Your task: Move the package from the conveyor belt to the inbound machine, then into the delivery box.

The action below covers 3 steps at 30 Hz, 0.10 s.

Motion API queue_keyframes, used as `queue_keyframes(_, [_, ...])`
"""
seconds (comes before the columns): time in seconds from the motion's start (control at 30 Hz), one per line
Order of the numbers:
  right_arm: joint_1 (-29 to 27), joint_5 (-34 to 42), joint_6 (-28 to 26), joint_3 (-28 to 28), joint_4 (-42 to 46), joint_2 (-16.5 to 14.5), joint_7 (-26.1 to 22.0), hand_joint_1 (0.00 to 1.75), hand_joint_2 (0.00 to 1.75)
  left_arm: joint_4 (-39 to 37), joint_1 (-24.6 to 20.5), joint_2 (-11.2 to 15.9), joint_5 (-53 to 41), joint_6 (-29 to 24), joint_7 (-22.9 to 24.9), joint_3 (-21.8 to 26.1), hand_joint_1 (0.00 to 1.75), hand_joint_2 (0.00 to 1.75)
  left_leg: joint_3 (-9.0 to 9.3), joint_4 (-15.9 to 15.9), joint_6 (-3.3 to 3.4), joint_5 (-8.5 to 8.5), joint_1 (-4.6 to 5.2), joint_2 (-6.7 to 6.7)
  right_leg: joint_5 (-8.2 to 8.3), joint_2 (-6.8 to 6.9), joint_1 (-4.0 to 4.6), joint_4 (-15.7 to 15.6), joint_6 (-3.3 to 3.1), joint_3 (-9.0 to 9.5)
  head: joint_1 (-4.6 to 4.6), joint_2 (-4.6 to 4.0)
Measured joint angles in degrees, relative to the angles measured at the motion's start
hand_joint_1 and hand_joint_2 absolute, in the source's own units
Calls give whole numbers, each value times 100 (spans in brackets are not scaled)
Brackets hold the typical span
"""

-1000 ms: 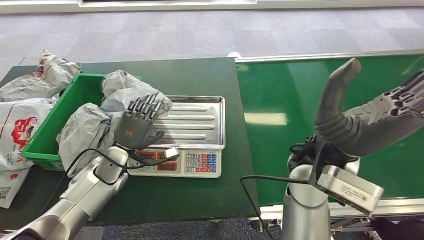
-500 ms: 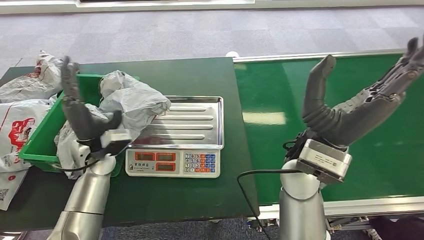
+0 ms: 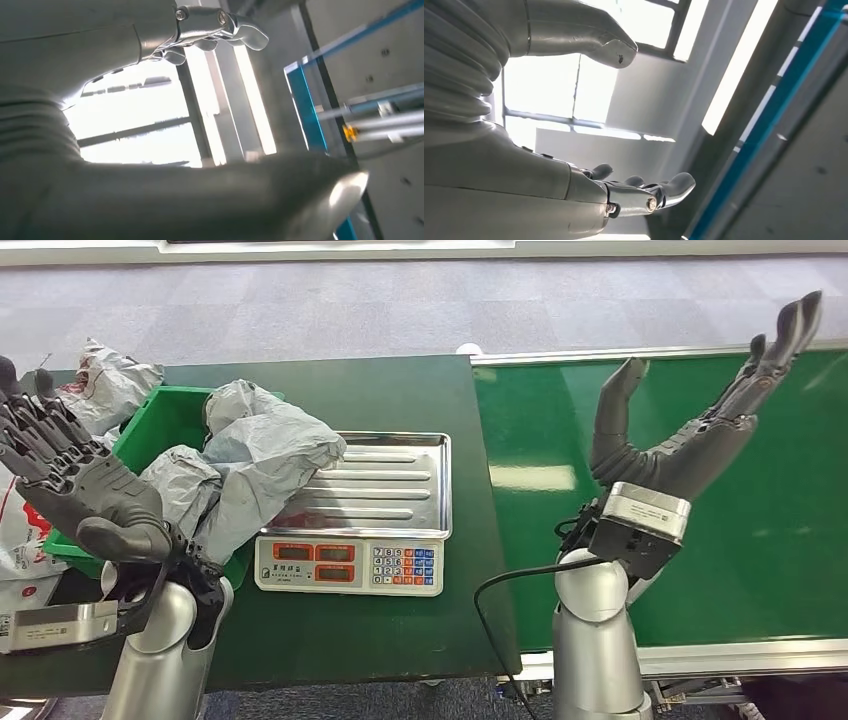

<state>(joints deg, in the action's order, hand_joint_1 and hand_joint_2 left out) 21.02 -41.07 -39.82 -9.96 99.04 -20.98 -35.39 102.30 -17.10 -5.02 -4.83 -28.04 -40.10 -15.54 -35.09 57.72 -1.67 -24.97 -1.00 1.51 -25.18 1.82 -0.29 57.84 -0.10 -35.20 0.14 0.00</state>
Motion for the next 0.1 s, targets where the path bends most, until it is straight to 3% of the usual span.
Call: queue_keyframes(0.1, [-81,506,2,-229,-141,55,223,0,175,127,160,-12,90,844,94,-52,0,175,1,0,0,0,0,0,0,0,0,0,0,-1,0,0])
